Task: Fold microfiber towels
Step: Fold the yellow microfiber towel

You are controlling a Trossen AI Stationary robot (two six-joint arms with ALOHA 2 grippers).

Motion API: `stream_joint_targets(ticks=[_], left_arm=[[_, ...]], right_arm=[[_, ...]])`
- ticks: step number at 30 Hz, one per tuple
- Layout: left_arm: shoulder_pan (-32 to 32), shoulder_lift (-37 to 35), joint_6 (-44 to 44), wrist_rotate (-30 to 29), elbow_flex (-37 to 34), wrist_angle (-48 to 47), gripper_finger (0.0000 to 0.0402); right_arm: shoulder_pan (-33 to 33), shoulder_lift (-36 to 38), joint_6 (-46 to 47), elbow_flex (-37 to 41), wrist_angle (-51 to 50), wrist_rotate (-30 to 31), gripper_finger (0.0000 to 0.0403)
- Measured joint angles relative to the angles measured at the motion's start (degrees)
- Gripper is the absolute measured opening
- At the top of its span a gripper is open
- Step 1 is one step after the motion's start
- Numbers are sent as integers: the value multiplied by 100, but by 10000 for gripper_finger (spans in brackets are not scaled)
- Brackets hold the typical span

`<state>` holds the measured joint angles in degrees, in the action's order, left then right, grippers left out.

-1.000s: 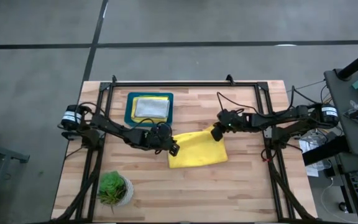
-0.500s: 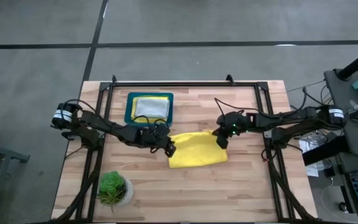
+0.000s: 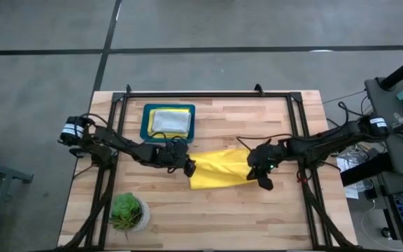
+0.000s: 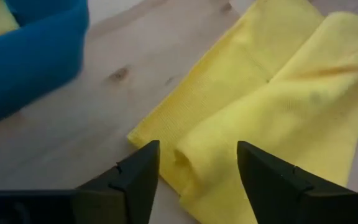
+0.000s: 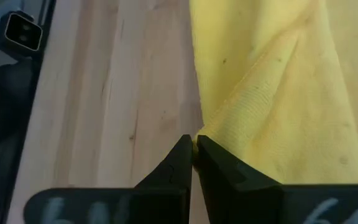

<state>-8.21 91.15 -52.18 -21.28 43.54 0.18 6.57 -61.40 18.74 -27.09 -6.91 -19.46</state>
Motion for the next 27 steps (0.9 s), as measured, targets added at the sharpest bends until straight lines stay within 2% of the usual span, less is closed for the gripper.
stream_joint_targets(ticks=[4, 11, 17, 22, 27], left_arm=[[0, 0, 33, -99, -135, 385, 213], [-4, 145, -20, -250, -231, 698, 215], [-41, 382, 21, 370, -212, 1031, 214], [-240, 405, 871, 1233, -191, 1025, 180], [-624, 319, 1987, 1353, -191, 1261, 125]], right_arm=[[149, -34, 119, 0, 18, 155, 17], [142, -53, 121, 0, 207, 209, 17], [142, -53, 121, 0, 206, 211, 17], [142, -54, 121, 0, 165, 284, 17], [144, -55, 121, 0, 123, 292, 17]])
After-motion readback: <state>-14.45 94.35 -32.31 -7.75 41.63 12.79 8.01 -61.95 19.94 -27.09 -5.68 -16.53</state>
